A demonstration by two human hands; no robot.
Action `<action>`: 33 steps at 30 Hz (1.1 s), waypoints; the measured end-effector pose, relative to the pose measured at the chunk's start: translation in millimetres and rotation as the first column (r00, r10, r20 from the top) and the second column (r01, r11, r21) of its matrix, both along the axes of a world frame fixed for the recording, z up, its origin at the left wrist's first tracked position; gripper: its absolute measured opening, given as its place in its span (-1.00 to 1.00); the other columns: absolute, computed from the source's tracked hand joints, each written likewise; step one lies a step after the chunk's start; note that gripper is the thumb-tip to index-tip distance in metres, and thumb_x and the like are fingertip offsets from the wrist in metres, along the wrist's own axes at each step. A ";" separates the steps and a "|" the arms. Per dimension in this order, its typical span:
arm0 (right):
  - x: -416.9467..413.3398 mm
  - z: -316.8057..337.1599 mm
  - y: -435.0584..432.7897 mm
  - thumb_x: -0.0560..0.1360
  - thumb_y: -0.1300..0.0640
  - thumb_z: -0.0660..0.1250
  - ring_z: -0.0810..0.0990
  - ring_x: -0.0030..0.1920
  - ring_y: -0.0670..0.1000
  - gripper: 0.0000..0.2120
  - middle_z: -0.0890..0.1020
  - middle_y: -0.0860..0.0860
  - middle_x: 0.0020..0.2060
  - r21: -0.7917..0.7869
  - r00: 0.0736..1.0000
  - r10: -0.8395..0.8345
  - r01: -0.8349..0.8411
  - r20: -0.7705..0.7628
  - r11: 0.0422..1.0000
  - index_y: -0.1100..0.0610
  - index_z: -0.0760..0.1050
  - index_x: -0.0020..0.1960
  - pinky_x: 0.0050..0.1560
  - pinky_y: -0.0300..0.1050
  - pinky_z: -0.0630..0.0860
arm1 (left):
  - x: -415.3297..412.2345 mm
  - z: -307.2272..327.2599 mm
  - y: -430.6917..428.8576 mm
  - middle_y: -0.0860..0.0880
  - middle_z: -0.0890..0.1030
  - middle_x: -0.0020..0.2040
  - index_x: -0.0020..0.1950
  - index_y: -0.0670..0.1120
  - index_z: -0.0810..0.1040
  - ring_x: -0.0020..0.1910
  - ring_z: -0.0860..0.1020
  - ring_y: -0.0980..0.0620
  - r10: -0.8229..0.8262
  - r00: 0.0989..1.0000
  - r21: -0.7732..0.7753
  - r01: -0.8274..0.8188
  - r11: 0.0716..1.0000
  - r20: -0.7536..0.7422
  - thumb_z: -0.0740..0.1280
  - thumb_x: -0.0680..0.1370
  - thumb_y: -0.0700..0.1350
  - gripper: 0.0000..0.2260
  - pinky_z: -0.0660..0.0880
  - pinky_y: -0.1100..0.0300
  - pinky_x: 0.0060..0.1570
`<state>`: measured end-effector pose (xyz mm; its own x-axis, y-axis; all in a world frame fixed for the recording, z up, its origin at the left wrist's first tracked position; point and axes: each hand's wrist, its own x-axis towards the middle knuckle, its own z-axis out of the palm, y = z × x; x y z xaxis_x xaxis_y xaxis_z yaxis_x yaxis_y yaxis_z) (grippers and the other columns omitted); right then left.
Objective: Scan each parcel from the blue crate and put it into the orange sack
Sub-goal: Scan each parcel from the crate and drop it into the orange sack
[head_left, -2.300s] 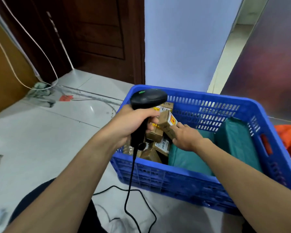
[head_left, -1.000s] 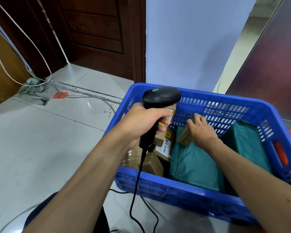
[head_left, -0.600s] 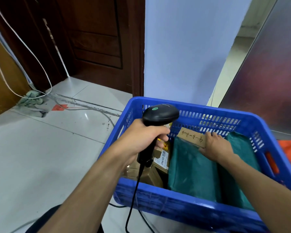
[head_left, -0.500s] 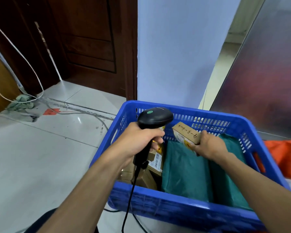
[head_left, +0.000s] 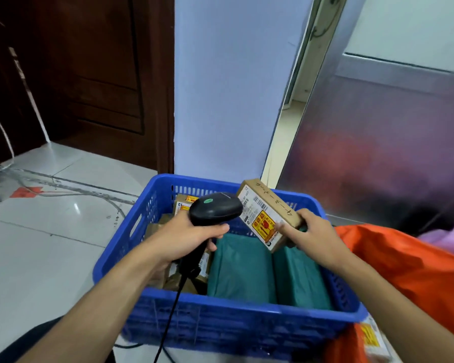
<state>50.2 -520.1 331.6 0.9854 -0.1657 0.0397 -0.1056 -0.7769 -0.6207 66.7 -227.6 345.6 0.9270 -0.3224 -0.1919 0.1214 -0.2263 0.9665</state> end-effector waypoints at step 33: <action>-76.7 37.0 -42.7 0.52 0.19 0.49 0.74 0.02 -0.03 -0.64 0.72 -0.04 0.08 0.643 0.988 -0.153 0.129 -0.018 0.755 0.07 0.51 0.27 0.04 -0.10 0.68 | -79.8 17.6 -65.1 -0.22 0.73 -0.13 0.00 -0.18 0.72 -0.26 0.64 -0.10 0.091 0.992 -0.289 -0.063 0.955 0.085 0.50 0.44 0.04 -0.70 0.62 0.07 -0.07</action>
<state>-26.4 -562.9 368.6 0.9490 -0.3009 -0.0944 -0.1519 -0.1739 -0.9730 -13.2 -292.6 363.1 0.9606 -0.2777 -0.0108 0.0306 0.0672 0.9973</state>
